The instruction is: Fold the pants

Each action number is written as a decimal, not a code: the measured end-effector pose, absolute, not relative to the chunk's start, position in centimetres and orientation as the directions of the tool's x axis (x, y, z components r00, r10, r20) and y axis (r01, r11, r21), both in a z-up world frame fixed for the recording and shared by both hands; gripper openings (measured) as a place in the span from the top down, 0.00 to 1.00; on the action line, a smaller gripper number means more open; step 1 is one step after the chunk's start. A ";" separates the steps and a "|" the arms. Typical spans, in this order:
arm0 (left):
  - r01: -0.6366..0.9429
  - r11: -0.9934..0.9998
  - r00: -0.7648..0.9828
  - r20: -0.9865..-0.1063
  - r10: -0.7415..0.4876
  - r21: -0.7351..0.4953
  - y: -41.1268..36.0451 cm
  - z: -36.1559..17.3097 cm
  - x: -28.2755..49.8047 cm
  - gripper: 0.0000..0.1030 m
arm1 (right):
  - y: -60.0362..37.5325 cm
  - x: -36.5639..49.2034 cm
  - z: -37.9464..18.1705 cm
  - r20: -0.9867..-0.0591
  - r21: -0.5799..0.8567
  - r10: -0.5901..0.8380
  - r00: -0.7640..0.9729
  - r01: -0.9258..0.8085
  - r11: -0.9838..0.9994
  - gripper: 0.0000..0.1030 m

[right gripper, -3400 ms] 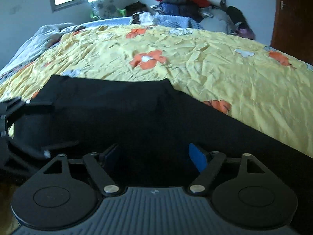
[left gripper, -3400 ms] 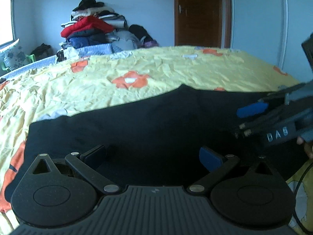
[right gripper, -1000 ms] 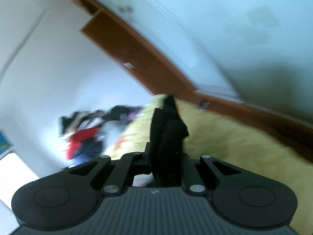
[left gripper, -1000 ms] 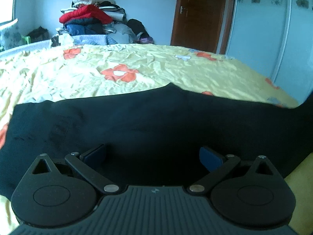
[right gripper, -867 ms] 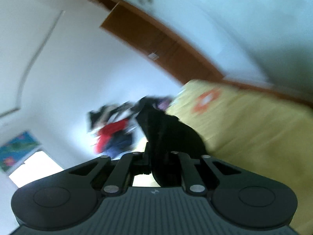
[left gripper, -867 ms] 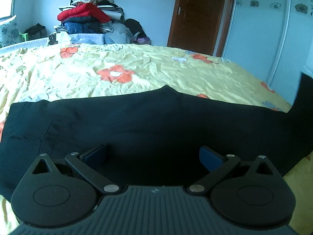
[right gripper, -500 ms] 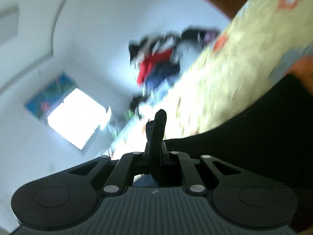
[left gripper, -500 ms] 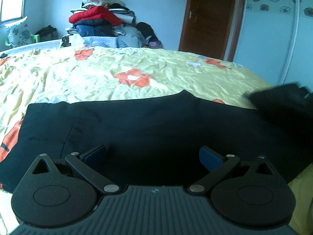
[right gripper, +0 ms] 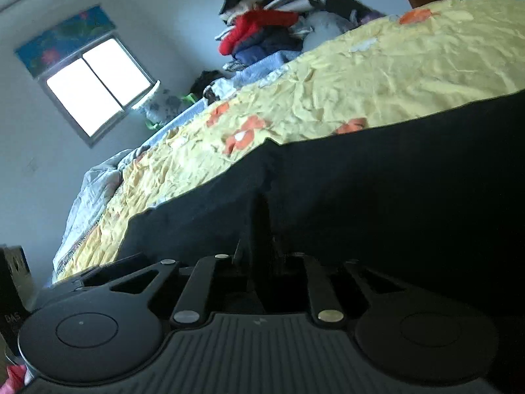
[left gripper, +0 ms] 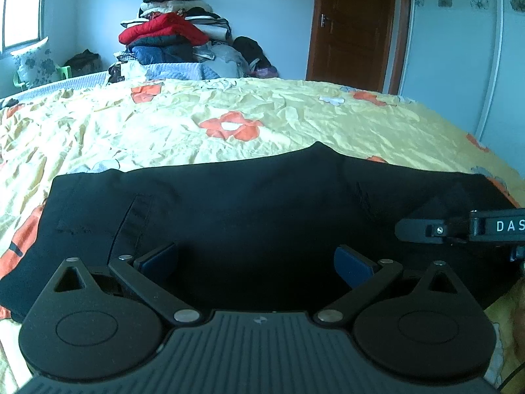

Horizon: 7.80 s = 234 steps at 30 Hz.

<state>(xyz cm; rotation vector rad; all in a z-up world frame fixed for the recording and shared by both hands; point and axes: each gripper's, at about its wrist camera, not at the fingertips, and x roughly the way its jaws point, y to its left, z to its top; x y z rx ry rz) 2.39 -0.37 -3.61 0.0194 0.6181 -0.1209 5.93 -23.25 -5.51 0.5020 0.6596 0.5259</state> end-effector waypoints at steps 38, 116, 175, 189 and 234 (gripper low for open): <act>0.402 0.912 0.740 -0.615 -0.271 0.082 -11.2 -3.4 4.1 0.00 | -29.3 2.4 -3.6 -0.562 0.014 0.128 0.817 -0.146 0.989 0.14; -0.067 0.990 0.811 -0.572 0.125 0.122 -0.8 -4.3 3.1 0.00 | -22.8 1.6 -4.6 -0.575 0.058 0.208 0.791 -0.214 0.975 0.00; 0.004 0.993 0.816 -0.575 0.065 0.117 1.9 -1.3 -1.1 0.00 | -17.5 -0.8 0.2 -0.518 -0.132 0.268 0.812 -0.386 0.913 0.00; -0.309 0.943 0.746 -0.583 0.321 0.124 12.2 -0.2 -2.7 0.01 | -1.4 -4.9 -0.1 -0.476 -0.493 0.457 0.751 -0.658 0.569 0.00; -0.229 0.476 0.726 -0.475 -0.497 -0.849 21.6 -4.2 2.5 0.01 | 3.3 2.5 -0.1 -0.459 -0.256 0.588 0.666 -0.733 0.630 0.79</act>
